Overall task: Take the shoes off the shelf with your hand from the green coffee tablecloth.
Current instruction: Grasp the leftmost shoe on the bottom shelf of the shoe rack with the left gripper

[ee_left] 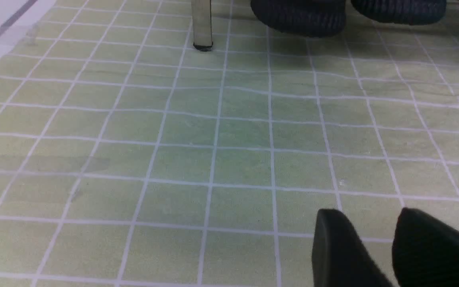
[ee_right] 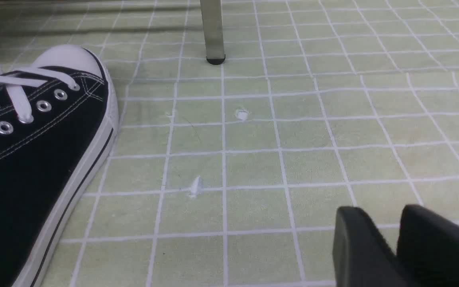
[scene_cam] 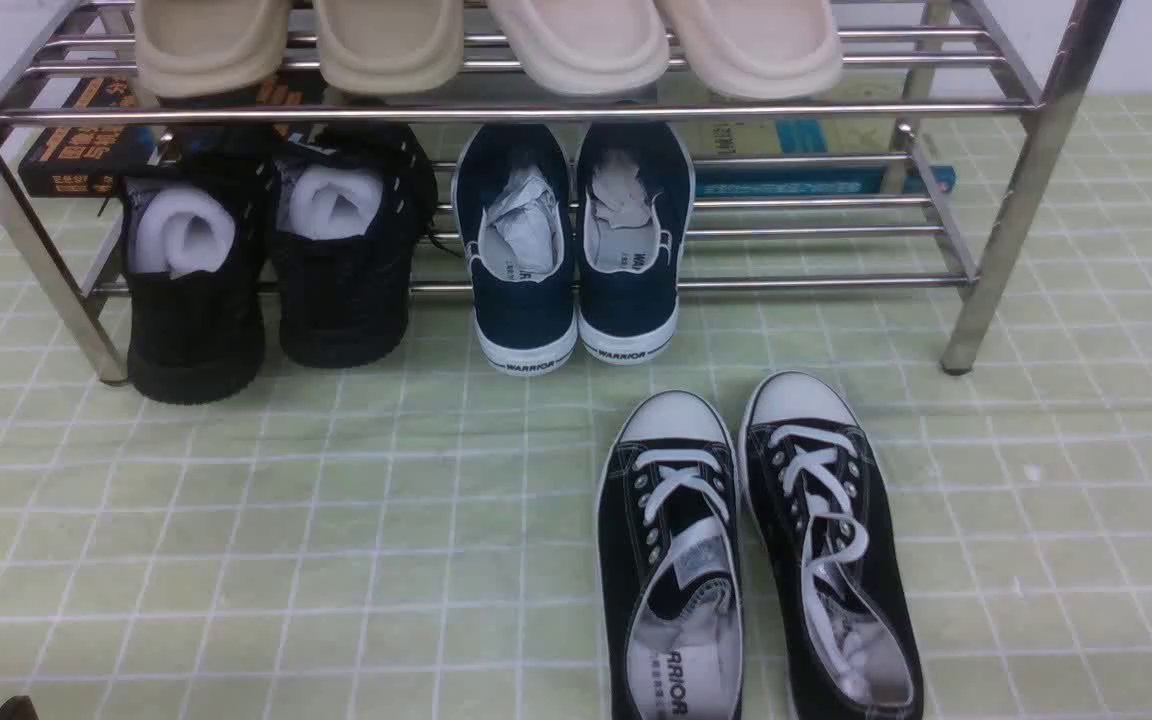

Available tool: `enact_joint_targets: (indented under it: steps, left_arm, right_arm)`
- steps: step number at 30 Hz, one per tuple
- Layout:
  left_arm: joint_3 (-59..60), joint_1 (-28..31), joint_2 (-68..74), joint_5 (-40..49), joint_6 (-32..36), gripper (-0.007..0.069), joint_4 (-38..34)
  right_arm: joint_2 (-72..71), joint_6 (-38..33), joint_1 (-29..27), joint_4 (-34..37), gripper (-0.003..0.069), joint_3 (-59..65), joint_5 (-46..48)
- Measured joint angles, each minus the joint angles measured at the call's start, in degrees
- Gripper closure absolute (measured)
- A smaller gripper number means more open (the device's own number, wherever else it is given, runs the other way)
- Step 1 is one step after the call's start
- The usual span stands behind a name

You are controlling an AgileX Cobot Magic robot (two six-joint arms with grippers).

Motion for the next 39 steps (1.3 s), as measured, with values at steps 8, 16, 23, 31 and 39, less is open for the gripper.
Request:
enact_joint_targets:
  steps: [8, 16, 23, 31, 39]
  left_arm:
    - [0.0, 0.0, 0.0, 0.0, 0.0, 0.0383, 0.0]
    - [0.0, 0.0, 0.0, 0.0, 0.0, 0.0383, 0.0]
    - [0.0, 0.0, 0.0, 0.0, 0.0, 0.0383, 0.74]
    - [0.0, 0.0, 0.0, 0.38, 0.0, 0.0383, 6.76]
    - [0.0, 0.0, 0.0, 0.56, 0.0, 0.0383, 7.85]
  right_arm:
    - [0.0, 0.0, 0.0, 0.0, 0.0466, 0.0, 0.0]
    - [0.0, 0.0, 0.0, 0.0, 0.0454, 0.0, 0.0]
    - [0.0, 0.0, 0.0, 0.0, 0.0444, 0.0, 0.0]
    - [0.0, 0.0, 0.0, 0.0, 0.0441, 0.0, 0.0]
    - [0.0, 0.0, 0.0, 0.0, 0.0432, 0.0, 0.0]
